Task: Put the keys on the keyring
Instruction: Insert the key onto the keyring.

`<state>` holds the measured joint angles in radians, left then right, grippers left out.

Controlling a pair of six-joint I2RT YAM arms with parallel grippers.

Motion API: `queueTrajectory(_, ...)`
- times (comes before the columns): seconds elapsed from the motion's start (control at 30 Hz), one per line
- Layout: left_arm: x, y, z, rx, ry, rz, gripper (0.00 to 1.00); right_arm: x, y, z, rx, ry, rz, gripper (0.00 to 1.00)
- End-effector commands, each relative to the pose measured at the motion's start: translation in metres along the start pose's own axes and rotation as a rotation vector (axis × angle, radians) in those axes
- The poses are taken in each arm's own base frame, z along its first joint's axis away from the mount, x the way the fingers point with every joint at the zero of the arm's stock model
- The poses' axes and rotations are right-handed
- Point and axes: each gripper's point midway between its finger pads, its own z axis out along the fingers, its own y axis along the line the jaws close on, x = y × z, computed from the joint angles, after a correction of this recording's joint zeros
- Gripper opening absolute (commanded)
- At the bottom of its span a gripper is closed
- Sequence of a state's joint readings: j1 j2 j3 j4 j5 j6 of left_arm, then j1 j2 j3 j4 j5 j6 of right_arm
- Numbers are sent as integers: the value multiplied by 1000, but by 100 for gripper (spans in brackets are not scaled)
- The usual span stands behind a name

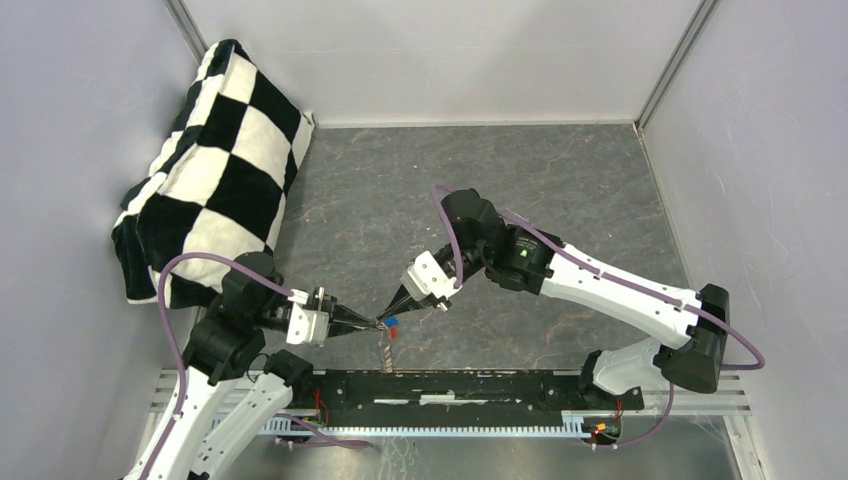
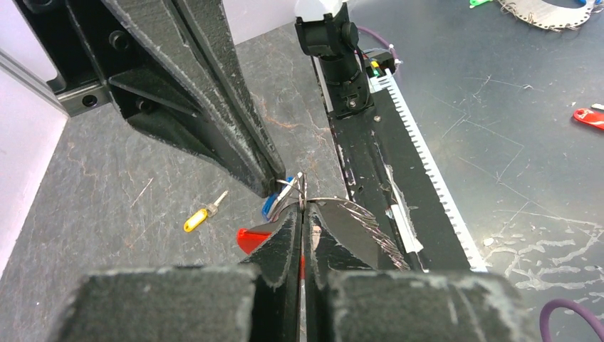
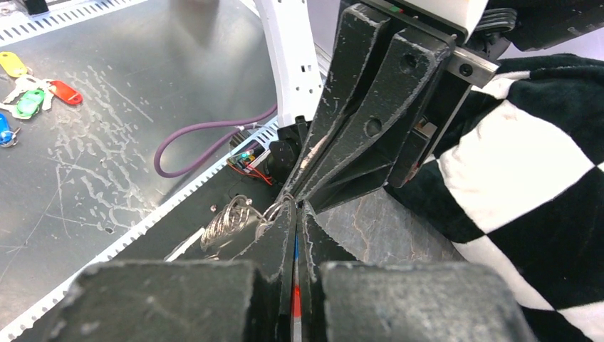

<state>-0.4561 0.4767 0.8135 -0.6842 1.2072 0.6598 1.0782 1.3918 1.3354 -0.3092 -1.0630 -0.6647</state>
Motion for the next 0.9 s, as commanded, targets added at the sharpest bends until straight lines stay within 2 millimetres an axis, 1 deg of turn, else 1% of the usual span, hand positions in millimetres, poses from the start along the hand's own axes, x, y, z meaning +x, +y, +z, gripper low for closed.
queueTrajectory(0.0,-12,8,0,-11,-22,90,2,-9,-16,7,39,-1,-3,0)
queueTrajectory(0.27,-22,25,-3,-108,-42,154,2,-6,-5,9,10,-10,79,1)
queueTrajectory(0.4,-25,28,-3,-125,-51,175,2,-7,3,10,-27,-20,141,8)
queueTrajectory(0.47,-25,27,-3,-122,-51,173,2,-7,10,11,-63,-28,179,13)
queueTrajectory(0.53,-25,27,-3,-122,-53,176,2,-6,11,12,-78,-30,211,19)
queueTrajectory(0.87,-31,26,-5,-136,-61,194,2,-1,9,16,-94,-2,314,25)
